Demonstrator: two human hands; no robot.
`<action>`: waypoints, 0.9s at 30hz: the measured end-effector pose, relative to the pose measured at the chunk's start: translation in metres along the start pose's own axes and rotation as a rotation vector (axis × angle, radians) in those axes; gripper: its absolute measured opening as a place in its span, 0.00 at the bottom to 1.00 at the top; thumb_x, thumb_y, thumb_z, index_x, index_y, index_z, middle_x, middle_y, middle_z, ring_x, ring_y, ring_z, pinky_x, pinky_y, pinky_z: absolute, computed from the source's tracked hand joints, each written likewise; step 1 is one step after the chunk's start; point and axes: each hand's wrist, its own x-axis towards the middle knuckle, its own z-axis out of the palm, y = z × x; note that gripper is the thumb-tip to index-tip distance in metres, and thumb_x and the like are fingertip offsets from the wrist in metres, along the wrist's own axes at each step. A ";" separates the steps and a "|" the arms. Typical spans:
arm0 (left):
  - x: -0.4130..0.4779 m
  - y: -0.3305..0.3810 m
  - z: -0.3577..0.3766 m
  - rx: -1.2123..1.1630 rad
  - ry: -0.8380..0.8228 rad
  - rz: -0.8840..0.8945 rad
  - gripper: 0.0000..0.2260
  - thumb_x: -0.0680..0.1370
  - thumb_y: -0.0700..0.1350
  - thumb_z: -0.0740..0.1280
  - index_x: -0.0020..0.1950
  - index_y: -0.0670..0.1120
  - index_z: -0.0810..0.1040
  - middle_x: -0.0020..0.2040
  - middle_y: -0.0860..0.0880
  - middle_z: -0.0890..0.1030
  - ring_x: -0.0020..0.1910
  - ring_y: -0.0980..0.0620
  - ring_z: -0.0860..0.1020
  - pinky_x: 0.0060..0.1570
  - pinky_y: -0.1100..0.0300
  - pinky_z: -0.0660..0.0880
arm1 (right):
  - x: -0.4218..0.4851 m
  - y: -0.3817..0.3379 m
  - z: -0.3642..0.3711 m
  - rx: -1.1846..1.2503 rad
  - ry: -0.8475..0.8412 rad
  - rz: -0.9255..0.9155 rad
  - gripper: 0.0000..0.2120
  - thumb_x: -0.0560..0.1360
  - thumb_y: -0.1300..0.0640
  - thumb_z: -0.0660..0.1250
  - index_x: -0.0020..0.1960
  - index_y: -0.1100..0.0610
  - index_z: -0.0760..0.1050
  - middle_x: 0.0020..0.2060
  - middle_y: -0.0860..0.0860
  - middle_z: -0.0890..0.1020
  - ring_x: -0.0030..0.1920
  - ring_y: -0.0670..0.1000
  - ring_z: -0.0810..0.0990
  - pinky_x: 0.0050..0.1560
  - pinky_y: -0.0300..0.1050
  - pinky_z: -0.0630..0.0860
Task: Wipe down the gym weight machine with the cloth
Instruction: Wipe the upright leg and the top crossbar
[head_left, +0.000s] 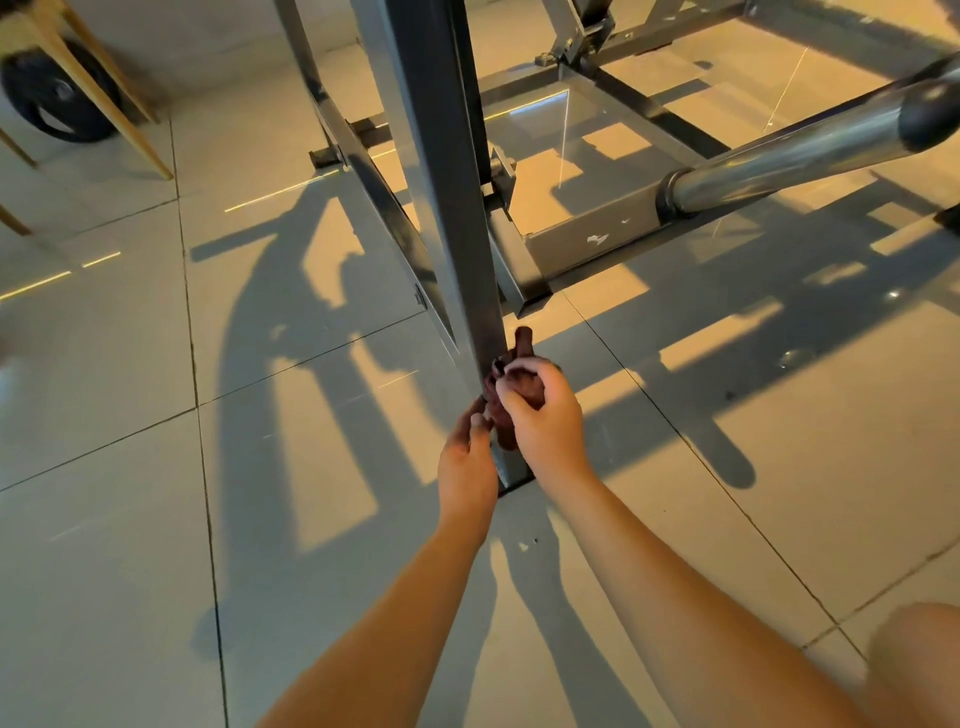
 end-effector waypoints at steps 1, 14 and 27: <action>0.002 -0.003 -0.001 0.004 0.001 -0.002 0.13 0.86 0.50 0.56 0.61 0.64 0.79 0.55 0.62 0.84 0.57 0.61 0.80 0.53 0.64 0.75 | 0.001 -0.002 0.004 0.041 0.011 0.003 0.08 0.79 0.61 0.70 0.56 0.50 0.78 0.54 0.46 0.82 0.53 0.40 0.82 0.48 0.33 0.79; 0.010 -0.076 0.004 0.077 -0.120 -0.111 0.15 0.86 0.54 0.56 0.73 0.64 0.71 0.63 0.56 0.81 0.59 0.57 0.81 0.58 0.63 0.75 | -0.018 0.120 -0.001 0.021 -0.022 0.461 0.12 0.79 0.65 0.67 0.50 0.48 0.74 0.38 0.59 0.78 0.26 0.45 0.77 0.25 0.37 0.71; 0.022 -0.123 -0.006 -0.004 -0.210 -0.196 0.16 0.87 0.50 0.55 0.73 0.56 0.74 0.65 0.55 0.81 0.62 0.59 0.79 0.61 0.60 0.75 | -0.018 0.138 0.011 -0.257 0.084 0.431 0.08 0.79 0.57 0.69 0.49 0.44 0.75 0.48 0.50 0.83 0.49 0.53 0.83 0.52 0.53 0.82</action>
